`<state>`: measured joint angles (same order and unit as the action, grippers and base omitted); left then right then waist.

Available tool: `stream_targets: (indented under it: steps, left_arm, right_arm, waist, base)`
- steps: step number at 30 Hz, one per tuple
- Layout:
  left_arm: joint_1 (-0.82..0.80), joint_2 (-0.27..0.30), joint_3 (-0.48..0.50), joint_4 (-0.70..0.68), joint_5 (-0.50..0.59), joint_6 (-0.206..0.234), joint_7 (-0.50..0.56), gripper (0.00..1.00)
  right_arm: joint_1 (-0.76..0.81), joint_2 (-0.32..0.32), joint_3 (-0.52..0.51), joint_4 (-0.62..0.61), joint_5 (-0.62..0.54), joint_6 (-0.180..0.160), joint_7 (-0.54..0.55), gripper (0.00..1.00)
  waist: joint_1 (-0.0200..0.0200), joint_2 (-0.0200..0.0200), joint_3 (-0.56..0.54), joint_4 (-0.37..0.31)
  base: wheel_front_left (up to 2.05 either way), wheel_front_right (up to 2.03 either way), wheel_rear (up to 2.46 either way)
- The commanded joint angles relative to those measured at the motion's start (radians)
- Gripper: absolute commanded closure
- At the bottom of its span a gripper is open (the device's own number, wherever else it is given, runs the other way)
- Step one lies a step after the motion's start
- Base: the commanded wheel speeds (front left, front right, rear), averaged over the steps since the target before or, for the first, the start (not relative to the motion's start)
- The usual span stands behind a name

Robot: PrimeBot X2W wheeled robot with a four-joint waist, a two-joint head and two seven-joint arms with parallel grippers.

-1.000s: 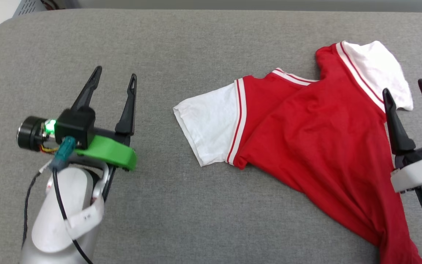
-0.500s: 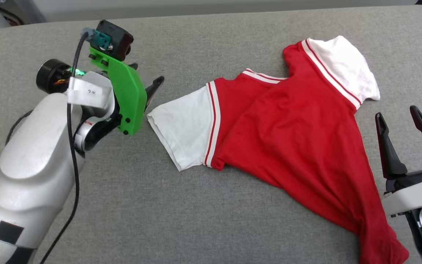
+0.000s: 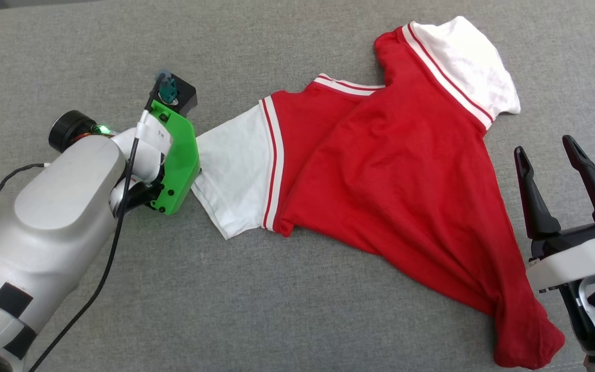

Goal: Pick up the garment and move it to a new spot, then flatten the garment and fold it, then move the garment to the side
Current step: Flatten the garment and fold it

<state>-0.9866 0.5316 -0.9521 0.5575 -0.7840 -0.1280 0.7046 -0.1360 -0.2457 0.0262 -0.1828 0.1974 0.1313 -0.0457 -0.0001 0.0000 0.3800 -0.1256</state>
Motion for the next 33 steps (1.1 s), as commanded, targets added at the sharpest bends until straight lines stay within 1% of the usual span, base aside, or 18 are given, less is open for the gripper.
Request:
stream_targets:
  steps: [1,4,5,6,9,10,13,17,22,23,27,30,33]
  left_arm:
    - [0.009,-0.006,-0.033,0.026,-0.016,-0.003,-0.002,0.0]
    - [0.015,-0.009,-0.098,0.039,-0.046,-0.003,-0.01,0.0]
    - [0.017,-0.007,-0.122,0.034,-0.056,-0.003,-0.008,0.17]
    - [0.015,-0.001,-0.148,0.027,-0.067,-0.003,-0.015,1.0]
    - [0.009,0.019,-0.17,0.014,-0.094,-0.003,-0.098,1.0]
    - [0.009,0.036,-0.17,0.013,-0.098,-0.003,-0.173,1.0]
    - [0.013,0.078,-0.181,0.012,-0.063,-0.003,-0.288,1.0]
    - [0.051,0.117,-0.145,0.001,-0.08,0.005,-0.407,1.0]
    - [0.11,0.172,-0.108,-0.065,-0.099,0.053,-0.491,1.0]
    - [0.152,0.217,-0.077,-0.121,-0.124,0.093,-0.529,1.0]
    - [0.204,0.282,-0.056,-0.201,-0.136,0.151,-0.552,1.0]
    - [0.231,0.316,-0.033,-0.266,-0.155,0.194,-0.566,1.0]
    - [0.239,0.338,-0.019,-0.312,-0.155,0.226,-0.577,1.0]
  right_arm:
    - [-0.02,-0.002,0.002,0.006,-0.005,-0.001,-0.008,0.0]
    - [-0.026,-0.005,0.001,0.012,-0.005,-0.001,-0.011,0.0]
    - [-0.025,-0.006,0.0,0.014,-0.005,-0.001,-0.011,0.0]
    - [-0.024,-0.007,-0.001,0.015,-0.006,-0.001,-0.011,0.0]
    - [-0.026,-0.009,0.002,0.019,-0.005,-0.001,-0.009,0.0]
    - [-0.023,-0.01,-0.004,0.021,-0.003,-0.001,-0.009,0.0]
    - [-0.014,-0.015,-0.019,0.029,0.0,-0.001,-0.007,0.0]
    - [0.003,-0.022,-0.049,0.042,0.004,-0.001,-0.003,0.0]
    - [0.015,-0.044,-0.09,0.047,0.014,-0.001,0.018,0.0]
    - [0.004,-0.08,-0.107,0.038,0.009,-0.001,0.044,0.0]
    - [-0.037,-0.132,-0.124,0.017,0.007,-0.001,0.093,0.0]
    - [-0.085,-0.199,-0.117,0.017,0.018,-0.001,0.134,0.0]
    - [-0.142,-0.267,-0.081,0.013,0.028,-0.001,0.197,0.0]
  waist:
    - [0.0001,0.0,0.012,-0.011]
    - [0.0001,0.0,0.013,-0.012]
    - [0.0001,0.0,0.012,-0.011]
    - [0.0001,0.0,0.01,-0.009]
    - [0.0001,0.0,-0.001,-0.008]
    - [0.0001,0.0,-0.013,-0.001]
    - [0.0001,0.0,-0.035,0.012]
    - [0.0001,0.0,-0.067,0.04]
    - [0.0001,0.0,-0.099,0.077]
    - [0.0001,0.0,-0.111,0.093]
    - [0.0001,0.0,-0.116,0.12]
    - [0.0001,0.0,-0.112,0.144]
    - [0.0001,0.0,-0.103,0.164]
  base:
    - [0.0,0.0,0.0]
    - [0.0,0.0,0.0]
    - [0.0,0.0,0.0]
    - [0.0,0.0,0.0]
    - [0.0,0.0,0.0]
    - [0.0,0.0,0.0]
    - [0.0,0.0,0.0]
    - [0.0,0.0,0.0]
    - [0.0,0.0,0.0]
    - [0.0,0.0,0.0]
    - [0.0,0.0,0.0]
    - [0.0,0.0,0.0]
    - [0.0,0.0,0.0]
